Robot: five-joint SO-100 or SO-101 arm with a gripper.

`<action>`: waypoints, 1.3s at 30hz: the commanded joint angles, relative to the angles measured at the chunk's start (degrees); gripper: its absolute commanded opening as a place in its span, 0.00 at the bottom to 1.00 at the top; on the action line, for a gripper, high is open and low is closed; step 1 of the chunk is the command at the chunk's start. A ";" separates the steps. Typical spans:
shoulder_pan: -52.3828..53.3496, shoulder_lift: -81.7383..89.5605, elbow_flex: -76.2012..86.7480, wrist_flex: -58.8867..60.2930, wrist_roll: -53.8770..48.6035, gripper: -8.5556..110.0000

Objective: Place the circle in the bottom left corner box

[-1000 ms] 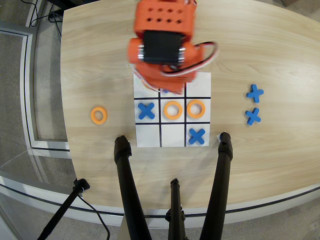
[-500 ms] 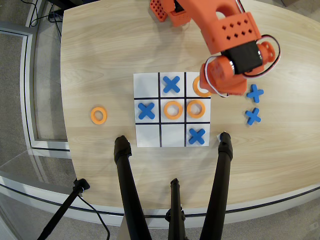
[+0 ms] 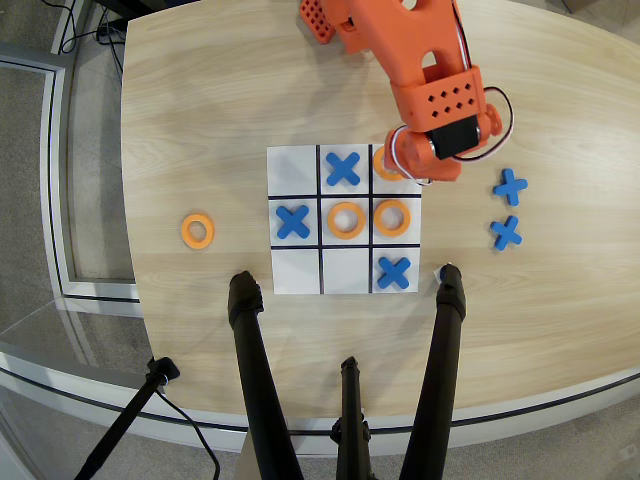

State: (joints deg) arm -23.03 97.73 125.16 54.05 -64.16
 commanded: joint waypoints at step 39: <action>0.88 -2.90 -0.35 -4.83 0.26 0.10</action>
State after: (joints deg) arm -22.68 93.96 124.98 48.78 -63.46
